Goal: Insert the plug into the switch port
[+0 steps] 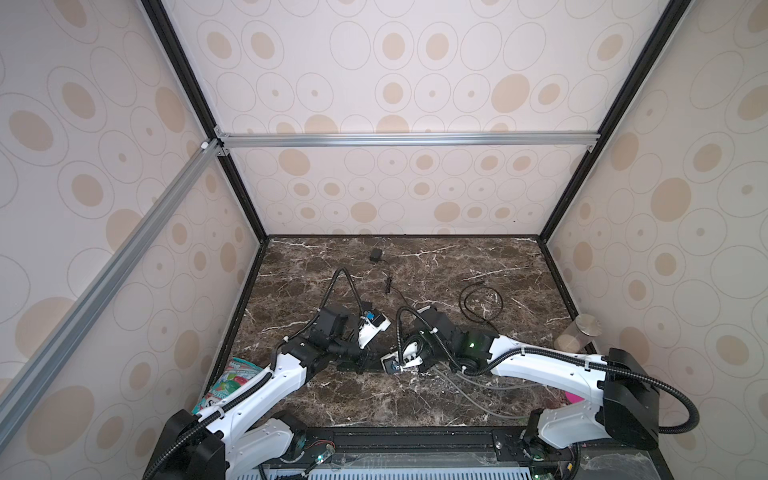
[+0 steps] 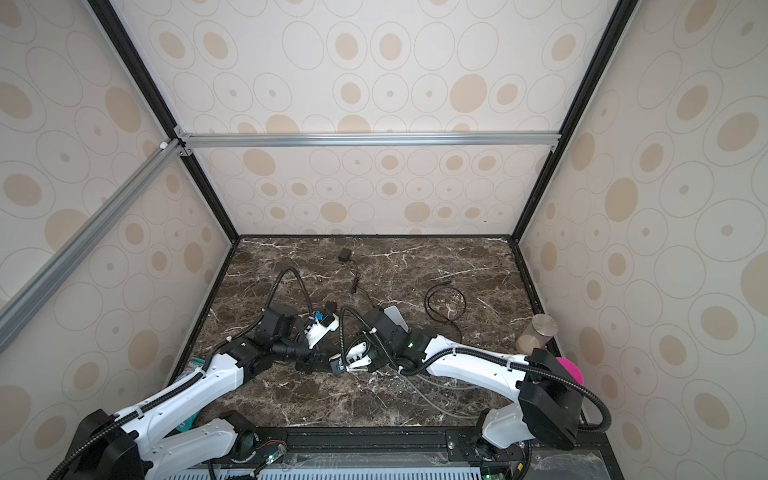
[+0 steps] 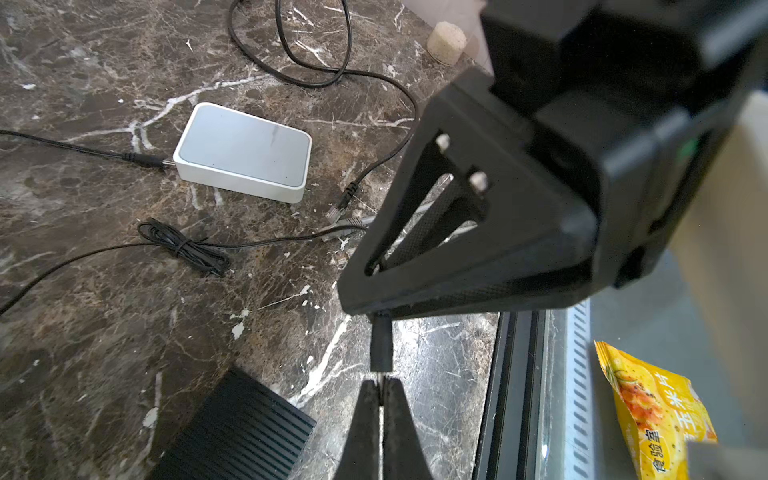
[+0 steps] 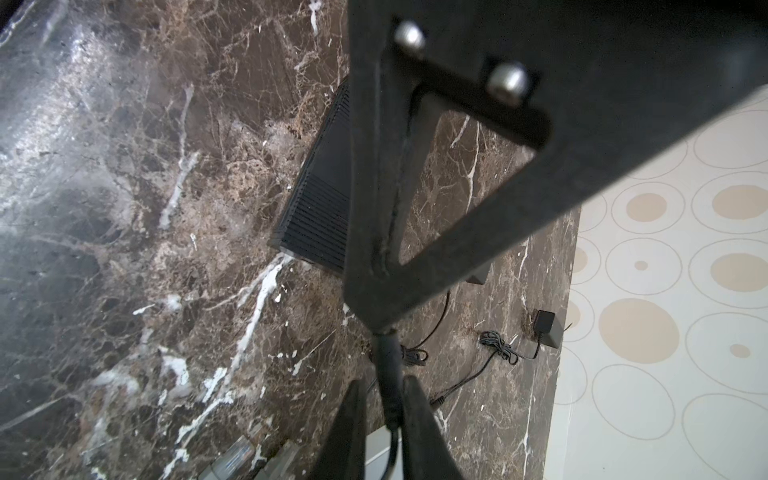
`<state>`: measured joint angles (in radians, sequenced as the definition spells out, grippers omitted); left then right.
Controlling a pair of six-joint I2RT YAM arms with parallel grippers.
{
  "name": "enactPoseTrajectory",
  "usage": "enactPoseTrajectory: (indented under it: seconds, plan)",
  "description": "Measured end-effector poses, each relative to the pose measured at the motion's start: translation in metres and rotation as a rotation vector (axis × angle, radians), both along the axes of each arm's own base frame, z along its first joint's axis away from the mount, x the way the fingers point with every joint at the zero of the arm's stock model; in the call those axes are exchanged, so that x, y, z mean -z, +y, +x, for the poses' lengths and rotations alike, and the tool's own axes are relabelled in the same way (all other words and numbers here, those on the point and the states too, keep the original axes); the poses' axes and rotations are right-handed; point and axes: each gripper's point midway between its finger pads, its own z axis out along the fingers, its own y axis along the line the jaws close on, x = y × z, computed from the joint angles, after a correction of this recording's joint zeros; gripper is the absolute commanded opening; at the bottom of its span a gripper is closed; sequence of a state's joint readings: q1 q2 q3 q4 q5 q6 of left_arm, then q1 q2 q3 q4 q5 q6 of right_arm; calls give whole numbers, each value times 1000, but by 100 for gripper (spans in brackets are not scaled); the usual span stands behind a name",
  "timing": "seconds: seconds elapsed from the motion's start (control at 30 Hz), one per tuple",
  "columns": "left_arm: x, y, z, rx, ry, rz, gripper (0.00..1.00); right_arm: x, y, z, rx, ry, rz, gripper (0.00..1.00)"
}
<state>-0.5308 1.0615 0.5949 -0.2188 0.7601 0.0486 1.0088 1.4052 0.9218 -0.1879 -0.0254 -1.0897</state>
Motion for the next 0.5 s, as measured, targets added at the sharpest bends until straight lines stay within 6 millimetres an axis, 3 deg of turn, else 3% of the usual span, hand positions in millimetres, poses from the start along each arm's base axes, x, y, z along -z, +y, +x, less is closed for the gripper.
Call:
enactPoseTrajectory:
  seconds: [0.5]
  plan:
    - [3, 0, 0, 0, 8, 5, 0, -3, 0, 2, 7, -12, -3, 19]
